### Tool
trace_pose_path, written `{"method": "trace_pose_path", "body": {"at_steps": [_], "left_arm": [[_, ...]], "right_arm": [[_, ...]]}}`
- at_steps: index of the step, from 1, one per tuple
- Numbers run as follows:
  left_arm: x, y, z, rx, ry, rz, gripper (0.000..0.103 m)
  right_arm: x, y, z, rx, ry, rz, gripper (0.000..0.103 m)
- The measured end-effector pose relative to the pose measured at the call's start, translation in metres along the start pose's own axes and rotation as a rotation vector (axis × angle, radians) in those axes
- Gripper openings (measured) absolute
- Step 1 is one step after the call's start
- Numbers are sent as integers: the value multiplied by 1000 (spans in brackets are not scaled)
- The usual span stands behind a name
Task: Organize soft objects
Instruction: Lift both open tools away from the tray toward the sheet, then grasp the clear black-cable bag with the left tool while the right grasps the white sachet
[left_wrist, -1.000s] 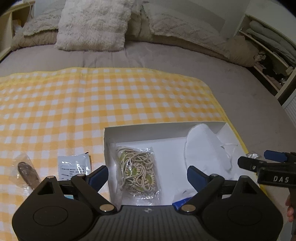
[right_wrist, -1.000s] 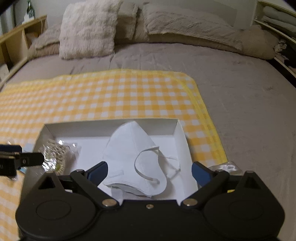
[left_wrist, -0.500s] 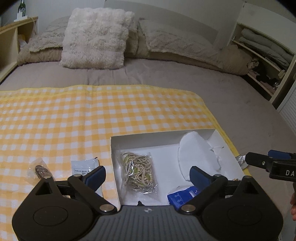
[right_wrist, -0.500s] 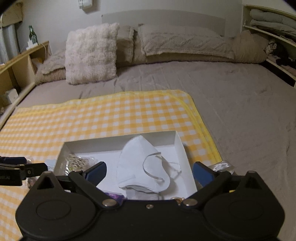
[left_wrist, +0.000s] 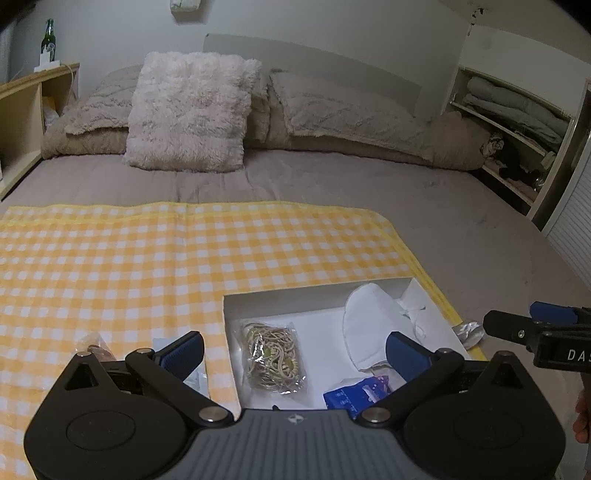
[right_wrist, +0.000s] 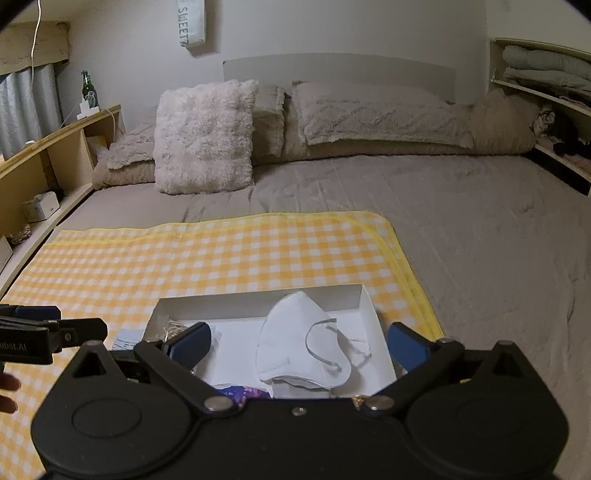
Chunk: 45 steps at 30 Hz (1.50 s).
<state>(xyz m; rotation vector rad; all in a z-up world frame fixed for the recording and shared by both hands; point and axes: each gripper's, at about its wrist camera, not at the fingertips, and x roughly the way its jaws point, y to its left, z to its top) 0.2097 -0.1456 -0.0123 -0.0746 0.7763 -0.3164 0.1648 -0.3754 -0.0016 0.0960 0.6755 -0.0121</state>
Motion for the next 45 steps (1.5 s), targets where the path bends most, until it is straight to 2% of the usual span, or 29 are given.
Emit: {"method": "trace_pose_path", "body": {"at_steps": [7,14,25,33,39,45], "left_arm": [[-7,13,-1,-11,-27,12,103],[-20,39,2,-32,-80,61,103],[-39,96,7,-112,-137,149,103],[-52,141,9,-201,-178,193,103],[-48,169,8,-253,-161,243,103],[-21,194,4,-311,-66,268,103]], "right_arm": [[-4,7,2,1,-35,10,103],[-3,24,7,4,-109,36,103],[3,77,21,-10,-236,107,103],[15,123,26,-37,-271,128,103],[29,160,27,-91,-263,178,103],[46,186,31,-85,-217,233,103]]}}
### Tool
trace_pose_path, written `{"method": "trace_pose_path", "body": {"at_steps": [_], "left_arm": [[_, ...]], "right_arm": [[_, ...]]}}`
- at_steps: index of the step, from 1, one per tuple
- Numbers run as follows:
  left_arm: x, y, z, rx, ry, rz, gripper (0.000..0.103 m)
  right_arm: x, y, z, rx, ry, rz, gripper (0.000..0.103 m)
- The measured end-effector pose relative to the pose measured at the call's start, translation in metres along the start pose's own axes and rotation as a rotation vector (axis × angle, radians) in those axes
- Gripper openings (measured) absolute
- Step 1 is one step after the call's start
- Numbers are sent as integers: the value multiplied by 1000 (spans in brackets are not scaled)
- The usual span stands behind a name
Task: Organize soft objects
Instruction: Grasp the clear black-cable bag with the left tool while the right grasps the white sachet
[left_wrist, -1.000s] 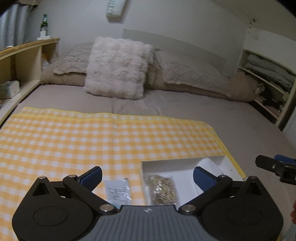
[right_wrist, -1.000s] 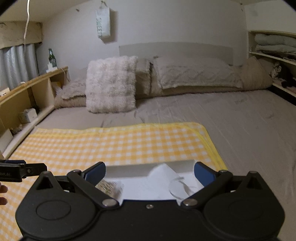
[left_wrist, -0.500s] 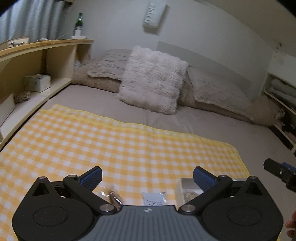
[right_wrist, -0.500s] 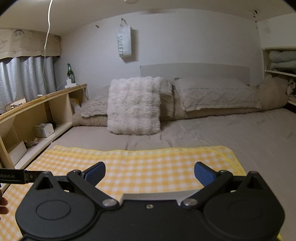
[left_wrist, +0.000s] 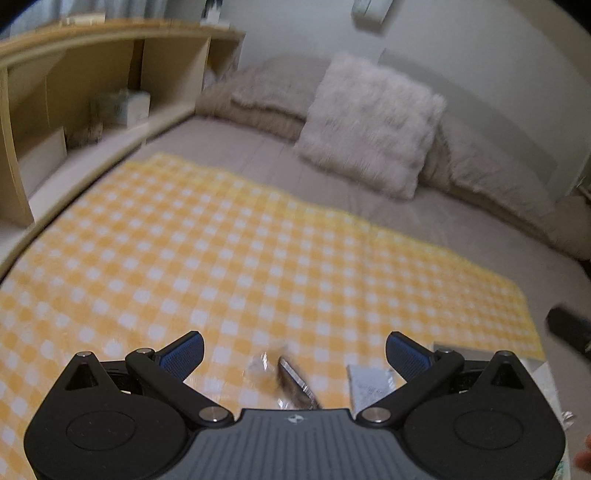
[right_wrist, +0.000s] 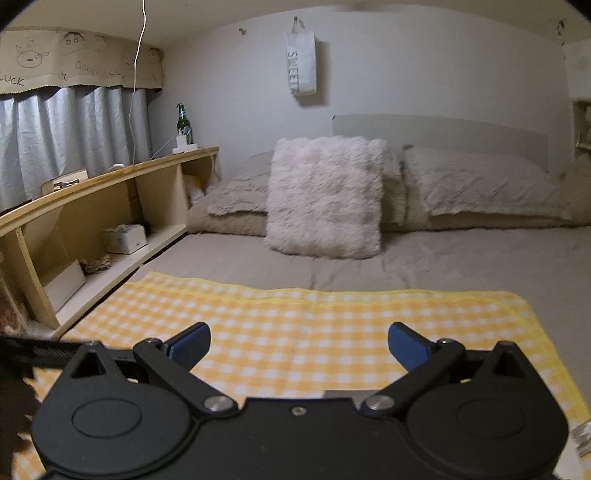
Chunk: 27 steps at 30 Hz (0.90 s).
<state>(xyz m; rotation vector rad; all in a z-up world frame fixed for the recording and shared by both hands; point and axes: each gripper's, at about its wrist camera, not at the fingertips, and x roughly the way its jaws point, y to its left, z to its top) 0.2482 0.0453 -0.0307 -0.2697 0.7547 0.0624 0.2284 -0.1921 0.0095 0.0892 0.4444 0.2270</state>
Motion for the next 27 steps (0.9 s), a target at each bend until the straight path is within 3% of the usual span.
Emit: {"method": "trace_pose_path", "body": {"at_steps": [5,10,19,21,23,24,27], "left_arm": [[41,3,-13,1,133,28,103],[80,-12,-29,70,248,63,103],[124,-34,-53,228,360,74,103],[131,-35,-59,285,389,85,103],[135,-34,-64,337,405,102,103],[136,-32,-65,355,409,111,103],[137,-22,-67,369,414,112,103]], "right_arm": [[22,7,-1,63,31,14,103],[46,6,-5,119,74,10,103],[96,3,-22,212,255,67,102],[106,4,-26,222,300,63,99],[116,7,-29,214,346,59,84],[122,9,-32,201,371,52,81],[137,18,-38,142,436,39,73]]}}
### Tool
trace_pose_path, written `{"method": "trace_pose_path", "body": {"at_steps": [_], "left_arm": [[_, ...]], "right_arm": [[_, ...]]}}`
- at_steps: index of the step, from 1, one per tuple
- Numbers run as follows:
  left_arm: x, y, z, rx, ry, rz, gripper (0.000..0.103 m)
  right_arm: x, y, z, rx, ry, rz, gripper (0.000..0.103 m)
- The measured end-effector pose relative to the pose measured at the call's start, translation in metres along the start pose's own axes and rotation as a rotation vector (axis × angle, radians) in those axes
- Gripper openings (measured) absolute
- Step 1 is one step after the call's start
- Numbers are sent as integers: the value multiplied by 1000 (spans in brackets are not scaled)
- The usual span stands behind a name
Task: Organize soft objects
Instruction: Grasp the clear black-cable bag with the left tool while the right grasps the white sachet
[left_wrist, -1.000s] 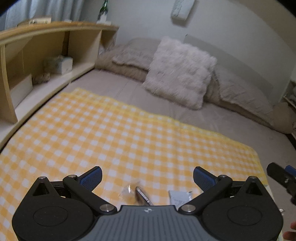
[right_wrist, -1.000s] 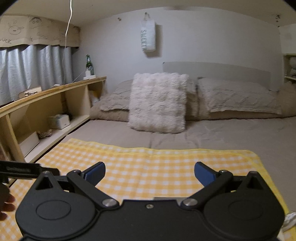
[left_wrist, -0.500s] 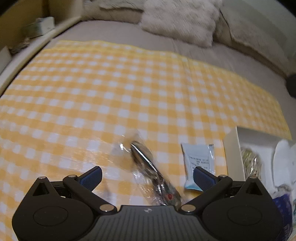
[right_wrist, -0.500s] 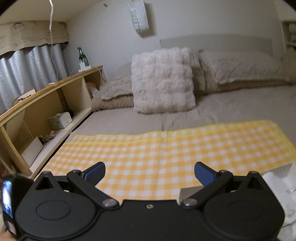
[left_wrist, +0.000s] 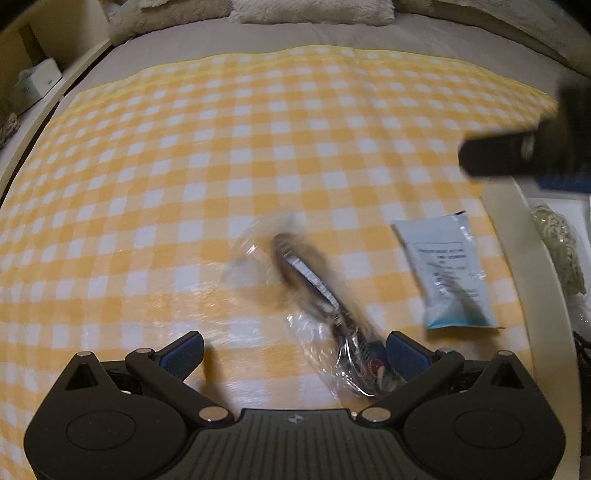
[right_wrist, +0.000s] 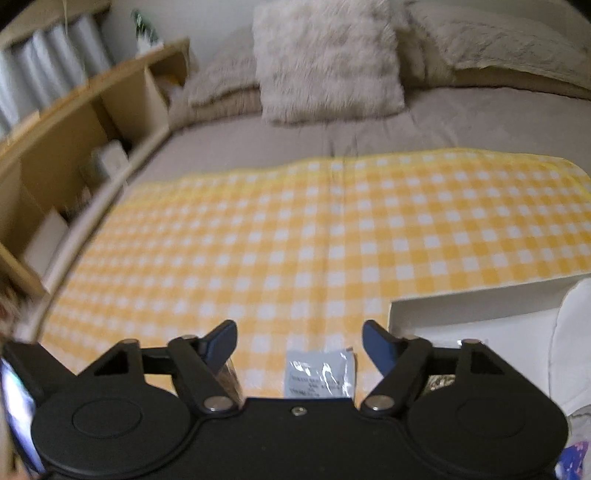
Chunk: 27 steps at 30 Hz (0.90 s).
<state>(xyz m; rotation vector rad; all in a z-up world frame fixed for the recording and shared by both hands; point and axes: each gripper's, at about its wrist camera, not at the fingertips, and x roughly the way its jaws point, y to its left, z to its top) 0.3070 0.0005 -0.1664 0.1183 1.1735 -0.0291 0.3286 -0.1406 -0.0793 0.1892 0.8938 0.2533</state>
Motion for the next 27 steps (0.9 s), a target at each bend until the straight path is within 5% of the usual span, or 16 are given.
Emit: {"method": "trace_pose_path", "body": {"at_steps": [9,17,27], "left_arm": [[1,47,-14,-21,17,49,103],[-4,77,-16,-12,-33,-1,95],[-3,16,4,176,-71,-63,73]], "right_arm": [[46,19,-15,-135,195,-42,58],[66,20,-31,-191,306,-95,53],[84,25,-45,-246,363,-60,49]]}}
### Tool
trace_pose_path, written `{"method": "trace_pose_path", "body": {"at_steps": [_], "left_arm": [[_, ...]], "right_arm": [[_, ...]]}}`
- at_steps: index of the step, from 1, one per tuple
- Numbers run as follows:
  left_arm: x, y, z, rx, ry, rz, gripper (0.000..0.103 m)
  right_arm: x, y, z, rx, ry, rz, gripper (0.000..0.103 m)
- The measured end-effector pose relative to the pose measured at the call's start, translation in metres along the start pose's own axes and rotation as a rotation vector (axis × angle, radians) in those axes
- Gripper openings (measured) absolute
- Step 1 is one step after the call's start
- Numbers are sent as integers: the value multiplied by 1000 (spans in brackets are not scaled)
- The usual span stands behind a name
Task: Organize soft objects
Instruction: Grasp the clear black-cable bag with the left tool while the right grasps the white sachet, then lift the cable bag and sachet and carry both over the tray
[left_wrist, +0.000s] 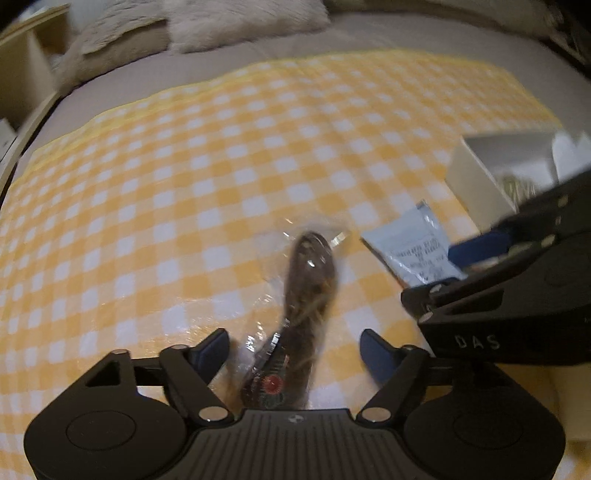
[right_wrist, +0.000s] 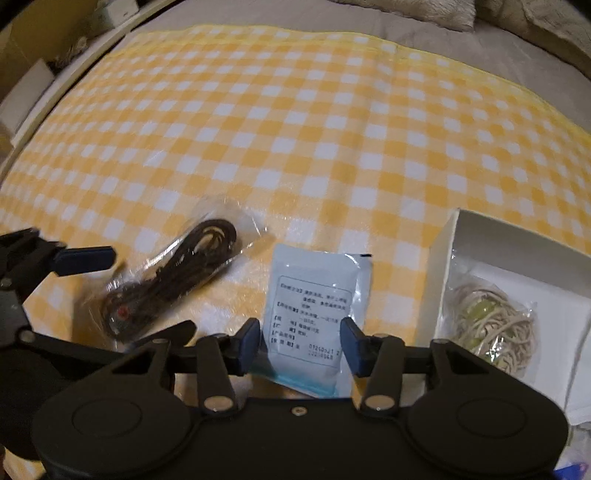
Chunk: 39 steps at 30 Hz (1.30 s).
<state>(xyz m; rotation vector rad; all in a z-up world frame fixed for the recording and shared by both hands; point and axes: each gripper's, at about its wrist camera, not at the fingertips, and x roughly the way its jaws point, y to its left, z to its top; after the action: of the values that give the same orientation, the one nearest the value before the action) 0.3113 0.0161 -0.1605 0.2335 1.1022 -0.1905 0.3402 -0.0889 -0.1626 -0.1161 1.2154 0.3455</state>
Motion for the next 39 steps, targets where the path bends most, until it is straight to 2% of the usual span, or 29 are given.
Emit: {"method": "trace_pose_path", "body": {"at_steps": [2,4,6,10,14,22,30,39], "left_arm": [[9,-11,-1,46,29,18,69],[12,-14,-1,60,35,28,54],[13,-14,2,43,42,10,47],[13,-15,5,21,47,6,38],[5,-4,5,-22,51,5,35],[-45,26,-14,-145,6,28,34],[-99,40,-14,-246,-124,33,34],[-149,31,-20,-276,-231,56,34]], "right_arm": [[4,6,0,-41,10,-12,49],[5,7,-1,-47,11,-18,46],[5,5,-1,-39,10,-3,44],[2,2,1,-71,14,15,31],[-12,-3,-4,-91,1,18,23],[-38,4,-9,-121,-80,13,19],[-77,0,-14,-116,-211,-3,19],[-128,-12,-27,-80,-372,12,18]]}}
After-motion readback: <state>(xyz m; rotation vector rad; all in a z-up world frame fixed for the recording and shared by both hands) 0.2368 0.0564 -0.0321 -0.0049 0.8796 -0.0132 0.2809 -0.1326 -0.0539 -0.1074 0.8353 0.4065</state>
